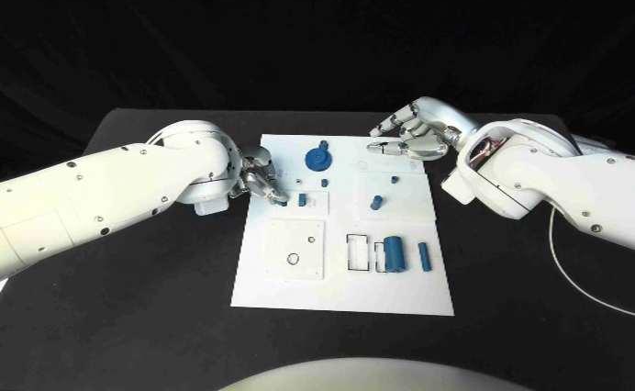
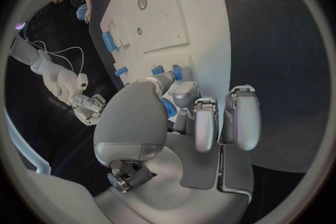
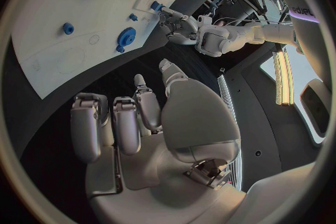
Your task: Assemble the parts on the task board
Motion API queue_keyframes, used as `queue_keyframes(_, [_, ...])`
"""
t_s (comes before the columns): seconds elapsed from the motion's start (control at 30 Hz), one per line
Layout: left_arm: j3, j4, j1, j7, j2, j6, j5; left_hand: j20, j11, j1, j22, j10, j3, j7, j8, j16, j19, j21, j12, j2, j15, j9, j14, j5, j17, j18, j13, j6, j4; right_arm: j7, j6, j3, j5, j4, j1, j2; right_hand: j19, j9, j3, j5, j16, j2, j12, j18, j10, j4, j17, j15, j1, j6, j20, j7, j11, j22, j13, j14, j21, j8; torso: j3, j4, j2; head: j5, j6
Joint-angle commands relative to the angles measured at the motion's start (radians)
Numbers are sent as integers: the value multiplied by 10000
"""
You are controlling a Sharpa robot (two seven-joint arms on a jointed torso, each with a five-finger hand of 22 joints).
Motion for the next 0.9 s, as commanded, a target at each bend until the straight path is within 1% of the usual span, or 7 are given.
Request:
queue_keyframes(0.03, [-30,-36,-27,-290,-2,397,-89,-47,-10,108,1447,67,1184,-69,31,30,311,25,31,11,20,14,1069,54,2631,-28,-1,73,-1133,69,117,0,-32,13,-7,4,-49,16,-48,43,-51,22,35,-51,-7,-15,1594,-19,67,60,4,-39,-34,374,783,821,-52,-1,-7,8,1,-8,-12])
queue_keyframes(0.2, [-30,-49,-27,-271,30,340,-51,-47,-10,104,1447,72,1204,-68,30,30,311,24,29,4,20,12,1069,64,2631,-28,-2,82,-1142,70,112,0,-32,20,-7,1,-49,16,-48,43,-51,22,35,-51,-7,-15,1594,-19,67,60,4,-39,-34,374,783,821,-52,-1,-8,8,5,-9,-20])
queue_keyframes(0.4, [-31,-93,-26,-262,158,287,44,-48,-6,74,1450,93,1225,-65,31,30,312,25,55,7,22,9,1069,70,2631,-28,26,100,-1131,65,111,0,-32,28,-7,-3,-49,16,-48,43,-51,22,35,-51,-7,-15,1594,-19,67,60,4,-39,-34,374,783,821,-52,-1,-7,6,2,-11,-33])
queue_keyframes(0.6, [-32,-104,-24,-322,278,296,237,-46,-7,-101,1476,142,1246,-78,37,30,326,44,79,-9,24,1,1069,65,2631,-35,46,171,-1068,60,113,0,-32,35,-7,-5,-49,16,-48,43,-51,22,35,-51,-7,-15,1594,-19,67,60,4,-39,-34,374,783,821,-52,-1,2,-7,-4,-4,-42])
queue_keyframes(0.67, [-33,-118,-23,-386,313,336,295,-46,-8,-111,1478,145,1245,-79,38,30,328,45,82,-11,24,1,1069,64,2631,-36,49,176,-1065,59,113,0,-32,40,-7,-8,-49,16,-48,43,-51,22,35,-51,-7,-15,1594,-19,67,60,4,-39,-34,374,783,821,-52,-1,2,0,-4,-24,-36])
queue_keyframes(0.77, [-33,-156,-22,-532,361,457,348,-44,-38,-452,1523,227,1098,-133,64,30,355,83,158,-63,11,-5,1069,40,2631,-48,120,307,-895,56,114,0,-32,45,-7,-11,-49,16,-48,43,-51,22,35,-51,-7,-15,1594,-19,67,60,4,-39,-34,374,783,821,-52,-1,3,-1,-1,-18,-46])
queue_keyframes(0.9, [-33,-218,-20,-712,410,586,376,-58,-70,-696,1541,263,950,-173,53,30,365,95,183,-83,-17,-26,1069,32,2631,-52,146,390,-786,52,115,0,-32,54,-6,-17,-49,16,-48,43,-51,22,35,-51,-7,-15,1594,-19,67,60,4,-39,-34,374,783,821,-52,-1,3,2,-3,-24,-66])
